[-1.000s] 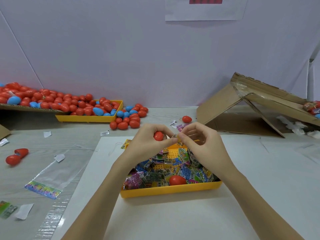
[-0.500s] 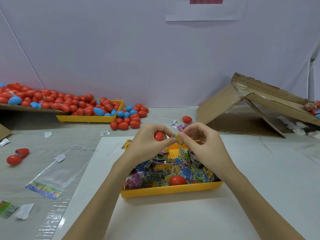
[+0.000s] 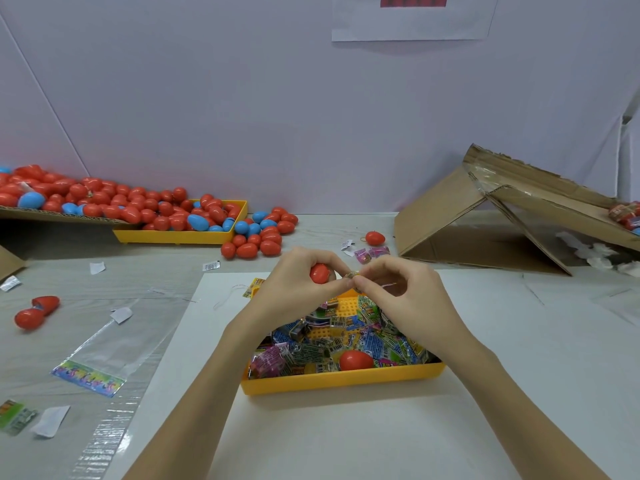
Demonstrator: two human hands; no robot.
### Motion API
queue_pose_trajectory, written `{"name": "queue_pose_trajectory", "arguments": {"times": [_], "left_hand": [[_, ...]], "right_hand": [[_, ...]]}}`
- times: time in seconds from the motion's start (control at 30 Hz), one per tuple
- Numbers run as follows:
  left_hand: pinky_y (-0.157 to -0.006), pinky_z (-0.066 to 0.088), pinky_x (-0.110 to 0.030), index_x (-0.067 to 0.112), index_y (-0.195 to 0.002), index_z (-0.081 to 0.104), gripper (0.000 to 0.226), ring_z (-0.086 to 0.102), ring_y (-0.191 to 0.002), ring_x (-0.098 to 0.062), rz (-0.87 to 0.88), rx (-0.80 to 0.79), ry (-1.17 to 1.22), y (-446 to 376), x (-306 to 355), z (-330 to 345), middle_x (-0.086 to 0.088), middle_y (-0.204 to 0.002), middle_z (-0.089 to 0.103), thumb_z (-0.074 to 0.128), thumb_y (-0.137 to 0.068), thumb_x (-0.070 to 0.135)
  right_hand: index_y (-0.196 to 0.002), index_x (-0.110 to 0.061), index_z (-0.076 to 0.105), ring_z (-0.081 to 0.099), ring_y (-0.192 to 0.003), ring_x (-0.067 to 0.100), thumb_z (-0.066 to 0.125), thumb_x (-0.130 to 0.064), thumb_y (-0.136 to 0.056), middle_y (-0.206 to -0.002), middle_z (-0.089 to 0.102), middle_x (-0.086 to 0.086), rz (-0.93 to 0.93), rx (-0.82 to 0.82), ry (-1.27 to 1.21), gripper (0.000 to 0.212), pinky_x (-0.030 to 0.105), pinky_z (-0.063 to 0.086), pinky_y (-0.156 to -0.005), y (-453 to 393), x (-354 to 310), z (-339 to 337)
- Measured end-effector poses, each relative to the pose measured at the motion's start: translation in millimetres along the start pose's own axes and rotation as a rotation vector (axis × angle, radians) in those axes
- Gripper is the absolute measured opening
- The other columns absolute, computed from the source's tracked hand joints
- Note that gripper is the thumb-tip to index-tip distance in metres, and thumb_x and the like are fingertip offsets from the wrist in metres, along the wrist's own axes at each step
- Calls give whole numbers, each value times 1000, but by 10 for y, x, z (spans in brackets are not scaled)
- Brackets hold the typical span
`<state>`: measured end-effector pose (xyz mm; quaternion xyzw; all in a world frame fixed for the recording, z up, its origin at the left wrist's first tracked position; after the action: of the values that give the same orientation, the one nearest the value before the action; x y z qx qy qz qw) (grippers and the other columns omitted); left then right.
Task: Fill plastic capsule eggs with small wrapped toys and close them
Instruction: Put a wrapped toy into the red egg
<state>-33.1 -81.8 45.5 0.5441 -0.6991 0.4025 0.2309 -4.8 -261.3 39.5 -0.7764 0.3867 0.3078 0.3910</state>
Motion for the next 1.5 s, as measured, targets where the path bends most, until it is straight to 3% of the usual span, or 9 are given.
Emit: {"name": "queue_pose_trajectory", "arguments": {"times": [0.07, 0.17, 0.27, 0.37, 0.5, 0.63, 0.77, 0.87, 1.5], "left_hand": [[-58, 47, -17, 27, -96, 74, 4, 55, -59, 0, -4, -37, 17, 21, 8, 7, 15, -63, 60, 76, -93, 30], [-64, 51, -23, 32, -124, 64, 28, 57, -66, -7, -127, -100, 71, 7, -11, 4, 4, -78, 58, 69, -97, 24], [-47, 39, -22, 11, -145, 49, 45, 49, -49, -10, -332, -92, 470, -46, -17, 60, -5, -76, 53, 40, -102, -1], [-61, 50, -22, 6, -135, 62, 41, 62, -71, -14, -258, -32, 686, -35, 7, 43, -10, -90, 65, 34, -105, 1], [-94, 58, -32, 22, -132, 63, 30, 74, -107, -23, -167, 7, 616, 5, 20, -7, -7, -114, 76, 62, -102, 18], [-84, 57, -19, 16, -122, 69, 30, 77, -98, -19, -132, 53, 552, 13, 71, -13, 1, -110, 78, 73, -94, 25], [-90, 58, -22, 18, -120, 73, 26, 76, -98, -20, -112, 18, 529, 40, 122, -6, -1, -108, 78, 71, -96, 27], [-85, 58, -22, 15, -123, 71, 26, 76, -97, -20, -97, -3, 539, 43, 140, -1, -4, -106, 79, 68, -98, 24], [-80, 56, -18, 13, -121, 71, 24, 74, -87, -10, -98, -24, 499, 41, 120, 11, 0, -101, 79, 64, -100, 23]], "right_hand": [[-98, -20, 77, 72, -86, 5, 76, -29, -92, -87, 76, -10, 24, -24, -39, 10, 19, 58, -79, 0, 12, -3], [-92, -19, 77, 74, -80, 9, 75, -30, -93, -82, 77, -6, 83, 17, -144, 11, 22, 60, -73, -2, 60, -55], [-99, -17, 78, 76, -81, 15, 71, -30, -96, -87, 79, 2, 226, 47, -383, 15, 24, 61, -70, -1, 125, -94], [-107, -15, 78, 76, -87, 22, 72, -33, -92, -93, 80, 7, 320, 75, -577, 25, 30, 62, -79, -12, 158, -109], [-101, -19, 82, 73, -84, 19, 74, -36, -83, -91, 79, 6, 367, 91, -707, 26, 34, 60, -80, -16, 180, -112], [-98, -23, 83, 72, -81, 16, 76, -42, -79, -89, 78, 5, 366, 66, -712, 28, 38, 58, -82, -22, 175, -94], [-100, -25, 82, 72, -87, 18, 76, -50, -75, -96, 79, 6, 360, 48, -662, 36, 46, 57, -89, -12, 165, -66], [-104, -25, 81, 74, -91, 20, 74, -51, -77, -100, 79, 6, 355, 47, -622, 38, 51, 58, -91, -6, 166, -60], [-105, -27, 80, 75, -92, 19, 72, -51, -80, -99, 80, 4, 341, 6, -566, 35, 55, 56, -97, -3, 143, -45]]}}
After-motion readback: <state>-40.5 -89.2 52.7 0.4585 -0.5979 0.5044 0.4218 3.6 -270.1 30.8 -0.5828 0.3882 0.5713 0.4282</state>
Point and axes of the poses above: each hand's wrist, its own y-axis away from the middle knuckle, its own z-axis out of the palm, x = y × z, the point moved 4 cm from there along -y, towards the middle knuckle
